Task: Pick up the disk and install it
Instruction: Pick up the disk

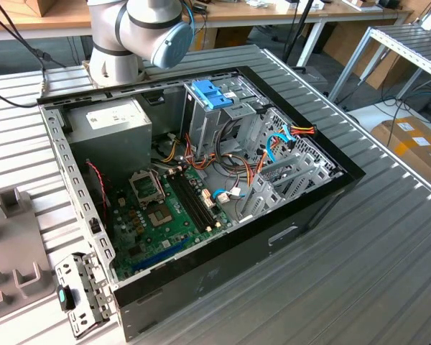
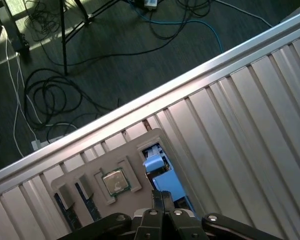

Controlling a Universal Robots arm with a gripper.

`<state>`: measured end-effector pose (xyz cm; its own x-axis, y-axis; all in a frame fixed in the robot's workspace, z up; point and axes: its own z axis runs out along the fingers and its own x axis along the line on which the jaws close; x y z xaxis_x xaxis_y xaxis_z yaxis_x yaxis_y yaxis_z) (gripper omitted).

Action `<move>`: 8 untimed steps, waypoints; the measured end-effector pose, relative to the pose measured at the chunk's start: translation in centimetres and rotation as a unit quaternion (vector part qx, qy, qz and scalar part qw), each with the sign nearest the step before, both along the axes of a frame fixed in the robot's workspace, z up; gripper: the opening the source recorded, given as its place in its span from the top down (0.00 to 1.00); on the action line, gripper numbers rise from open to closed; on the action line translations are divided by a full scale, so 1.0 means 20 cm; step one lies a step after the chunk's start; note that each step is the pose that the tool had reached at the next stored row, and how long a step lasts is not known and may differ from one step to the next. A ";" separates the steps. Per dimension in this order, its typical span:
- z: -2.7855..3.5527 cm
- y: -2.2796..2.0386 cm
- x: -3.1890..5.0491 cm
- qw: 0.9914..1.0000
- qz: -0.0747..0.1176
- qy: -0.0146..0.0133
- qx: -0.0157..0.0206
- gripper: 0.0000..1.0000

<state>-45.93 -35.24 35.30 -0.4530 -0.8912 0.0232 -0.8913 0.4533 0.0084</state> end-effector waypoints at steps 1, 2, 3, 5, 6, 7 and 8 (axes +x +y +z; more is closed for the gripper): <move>0.000 0.000 0.000 1.000 0.009 0.000 0.000 0.89; 0.000 0.000 0.000 1.000 0.019 0.000 0.000 0.89; 0.000 0.000 0.000 1.000 0.027 0.000 0.000 0.89; 0.000 0.000 0.000 0.999 0.041 -0.001 0.000 0.89; -0.001 0.000 0.000 0.999 0.048 -0.001 0.000 0.89; -0.002 0.000 0.001 0.998 0.060 -0.001 0.000 0.89; -0.002 0.000 0.001 0.998 0.068 -0.001 0.000 0.89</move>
<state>-45.92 -35.24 35.25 -0.3282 -0.9443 0.0227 -0.9445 0.3284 0.0075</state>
